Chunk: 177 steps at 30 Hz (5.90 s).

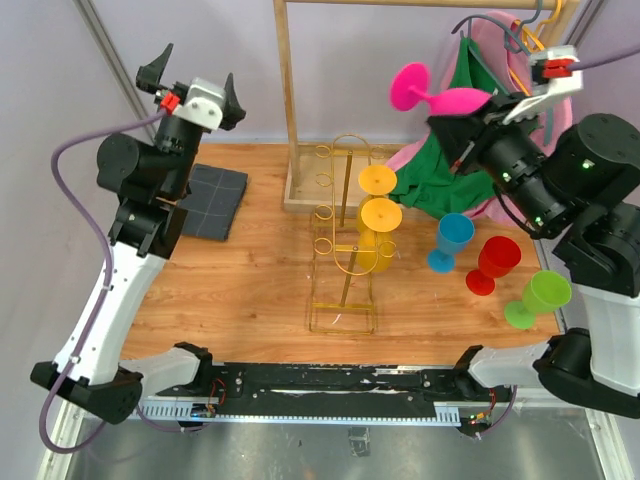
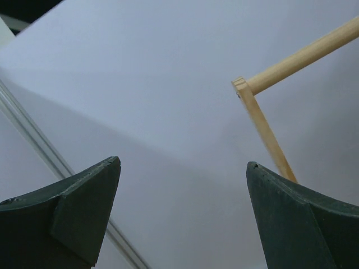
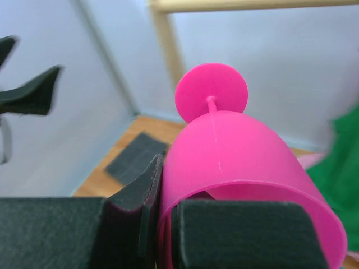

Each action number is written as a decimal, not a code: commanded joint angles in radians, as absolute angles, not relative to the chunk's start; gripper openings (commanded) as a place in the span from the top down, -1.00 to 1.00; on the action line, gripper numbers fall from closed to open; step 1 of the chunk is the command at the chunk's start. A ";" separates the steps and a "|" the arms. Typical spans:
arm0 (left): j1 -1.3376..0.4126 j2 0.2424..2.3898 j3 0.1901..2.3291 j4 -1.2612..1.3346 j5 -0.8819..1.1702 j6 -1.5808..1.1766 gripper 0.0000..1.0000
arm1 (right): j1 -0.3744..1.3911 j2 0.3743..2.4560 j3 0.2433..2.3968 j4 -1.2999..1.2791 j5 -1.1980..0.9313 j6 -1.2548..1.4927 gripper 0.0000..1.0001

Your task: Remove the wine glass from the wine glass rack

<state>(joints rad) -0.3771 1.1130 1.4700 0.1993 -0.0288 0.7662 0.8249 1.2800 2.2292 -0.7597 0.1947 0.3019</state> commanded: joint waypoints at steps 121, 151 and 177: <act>-0.224 1.175 1.427 -0.281 0.102 0.153 -0.89 | 0.031 0.969 0.865 -1.035 0.143 0.522 0.42; -0.193 1.105 1.542 -0.486 0.155 0.078 -0.94 | 0.031 0.993 1.611 -1.300 -0.314 0.482 -0.46; 0.220 1.466 1.684 -0.581 1.114 -0.674 -0.91 | 0.135 1.178 1.564 -0.970 -0.754 0.651 -0.15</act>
